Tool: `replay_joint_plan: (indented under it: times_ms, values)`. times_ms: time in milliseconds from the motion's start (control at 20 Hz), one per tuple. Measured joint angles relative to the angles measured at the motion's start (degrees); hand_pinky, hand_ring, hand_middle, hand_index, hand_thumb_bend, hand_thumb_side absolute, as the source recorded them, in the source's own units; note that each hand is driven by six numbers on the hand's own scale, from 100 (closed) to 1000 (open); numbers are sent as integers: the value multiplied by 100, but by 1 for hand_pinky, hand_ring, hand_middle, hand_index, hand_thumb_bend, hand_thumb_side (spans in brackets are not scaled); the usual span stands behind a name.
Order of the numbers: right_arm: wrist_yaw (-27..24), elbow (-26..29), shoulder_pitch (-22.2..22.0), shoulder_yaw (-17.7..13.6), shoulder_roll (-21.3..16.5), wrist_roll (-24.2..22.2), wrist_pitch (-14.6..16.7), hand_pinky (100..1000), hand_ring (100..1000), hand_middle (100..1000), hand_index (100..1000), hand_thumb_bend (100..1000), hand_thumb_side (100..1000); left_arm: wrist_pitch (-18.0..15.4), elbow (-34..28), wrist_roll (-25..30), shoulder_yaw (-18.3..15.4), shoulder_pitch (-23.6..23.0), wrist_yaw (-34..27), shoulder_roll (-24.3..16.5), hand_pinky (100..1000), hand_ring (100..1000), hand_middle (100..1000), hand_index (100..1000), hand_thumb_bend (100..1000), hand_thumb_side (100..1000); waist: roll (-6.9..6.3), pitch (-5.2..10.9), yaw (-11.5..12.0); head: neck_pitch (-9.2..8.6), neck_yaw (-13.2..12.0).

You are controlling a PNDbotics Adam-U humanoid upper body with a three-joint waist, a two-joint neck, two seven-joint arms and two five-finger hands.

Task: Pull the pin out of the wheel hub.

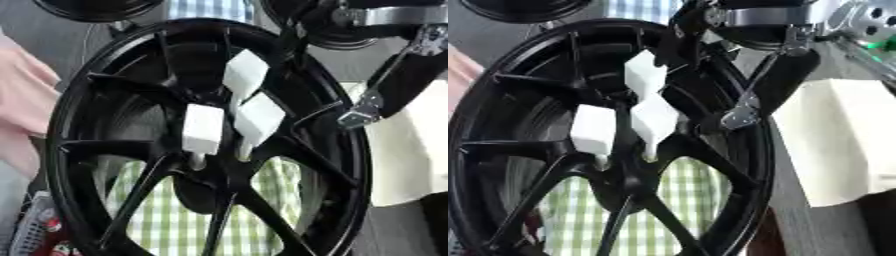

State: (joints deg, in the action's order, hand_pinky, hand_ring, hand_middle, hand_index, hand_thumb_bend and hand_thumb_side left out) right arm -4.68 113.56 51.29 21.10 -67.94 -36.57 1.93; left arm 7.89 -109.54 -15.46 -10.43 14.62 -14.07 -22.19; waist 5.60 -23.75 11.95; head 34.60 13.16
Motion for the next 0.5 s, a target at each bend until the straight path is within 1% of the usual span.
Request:
replay_joint_plan:
  times_ms: [100,200,300,400,500]
  values:
    - [-140,-143,157,-4,132,-158,-122,707,588,685,802,491,125,0,1,0,-2,-16,0,1,720,566,542,708,239,712,-26,56,-11,59,-7]
    - [-300,-304,273,21,243,-276,-269,715,599,674,789,467,118,0,1,0,-2,-39,0,4,720,566,542,708,239,712,-29,66,-26,104,-21]
    - [-467,-431,331,80,336,-335,-418,737,625,673,787,471,120,0,2,0,-3,-48,0,6,721,566,542,707,239,712,-30,67,-26,130,-29]
    - [-609,-513,387,137,402,-348,-535,760,676,677,786,478,115,0,2,0,-4,-48,0,7,721,566,542,707,239,712,-34,67,-25,158,-36]
    - [-670,-554,444,174,456,-320,-603,773,694,677,785,484,114,0,2,0,-4,-48,0,9,721,566,542,707,240,713,-38,67,-24,163,-37]
